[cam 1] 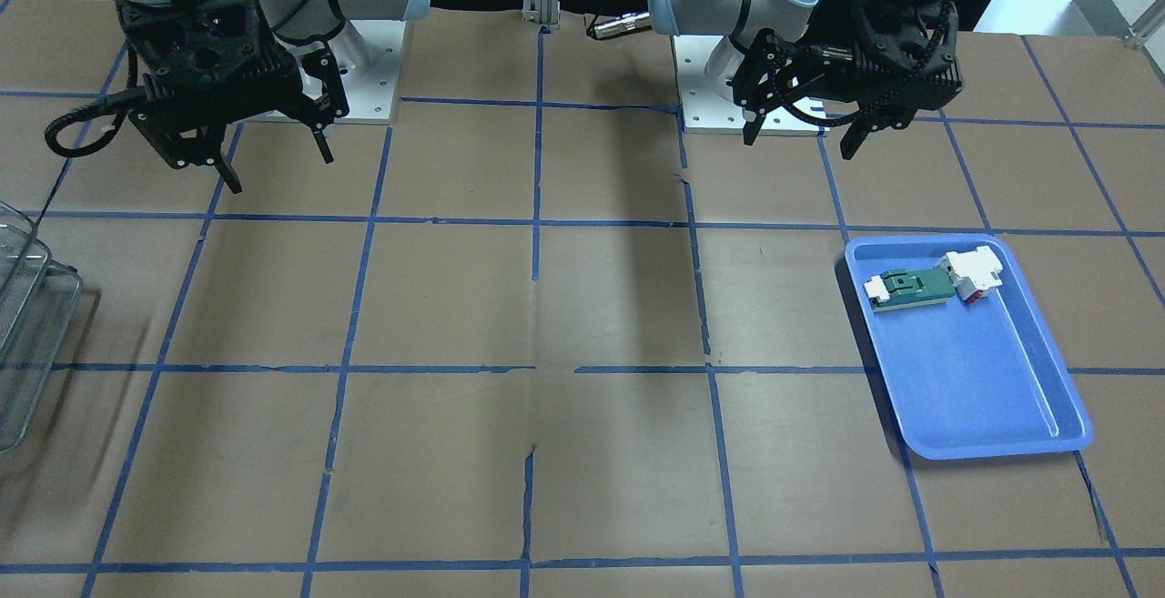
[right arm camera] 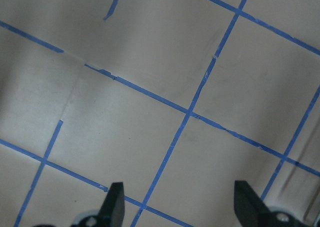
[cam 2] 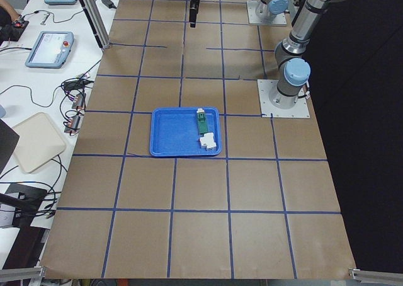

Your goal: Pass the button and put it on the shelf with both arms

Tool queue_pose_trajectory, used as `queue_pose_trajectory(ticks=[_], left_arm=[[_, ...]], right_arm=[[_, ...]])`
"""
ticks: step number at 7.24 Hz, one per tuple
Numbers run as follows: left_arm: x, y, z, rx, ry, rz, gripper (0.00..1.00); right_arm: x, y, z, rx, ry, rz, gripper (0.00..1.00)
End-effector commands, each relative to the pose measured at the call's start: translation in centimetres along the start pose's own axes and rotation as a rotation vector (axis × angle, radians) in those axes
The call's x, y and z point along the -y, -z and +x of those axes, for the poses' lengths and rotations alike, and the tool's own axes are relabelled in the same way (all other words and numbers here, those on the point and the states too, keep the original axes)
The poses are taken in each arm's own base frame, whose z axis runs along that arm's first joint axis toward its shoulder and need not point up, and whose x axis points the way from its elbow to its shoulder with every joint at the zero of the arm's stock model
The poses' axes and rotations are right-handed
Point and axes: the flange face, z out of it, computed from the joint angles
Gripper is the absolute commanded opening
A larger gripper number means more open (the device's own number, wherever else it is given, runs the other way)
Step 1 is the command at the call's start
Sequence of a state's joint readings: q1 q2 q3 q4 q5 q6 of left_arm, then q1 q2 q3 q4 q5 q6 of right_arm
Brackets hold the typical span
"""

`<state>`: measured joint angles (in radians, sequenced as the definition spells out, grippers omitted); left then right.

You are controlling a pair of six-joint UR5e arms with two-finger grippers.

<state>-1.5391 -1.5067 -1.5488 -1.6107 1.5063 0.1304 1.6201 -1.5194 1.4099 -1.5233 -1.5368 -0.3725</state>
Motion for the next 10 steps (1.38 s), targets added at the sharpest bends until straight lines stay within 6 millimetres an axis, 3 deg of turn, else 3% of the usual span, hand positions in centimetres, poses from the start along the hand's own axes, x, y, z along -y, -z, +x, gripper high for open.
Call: queue_pose_trajectory(ticks=[1,2,4,8,10], left_arm=[[-0.1,0.1,0.0,0.002,-0.001,0.003,1.0],[0.0,0.0,0.0,0.0,0.0,0.003,1.0],[0.0,0.1,0.0,0.002,0.0,0.003,1.0],[0.0,0.0,0.0,-0.001,0.0,0.002,1.0],[0.1,-0.1,0.0,-0.001,0.0,0.002,1.0]], right_arm=[[-0.2,-0.3,1.3,-0.02,-0.201,-0.014,0.85],[-0.3,-0.7,1.6,-0.019,-0.295,-0.022,0.93],[-0.4,-0.9,1.8,-0.012,-0.336,-0.023,1.0],[-0.6,-1.4,3.2,-0.026,-0.373,-0.037,1.0],[-1.6,-3.1,3.9,-0.011,-0.42,-0.059,1.0]])
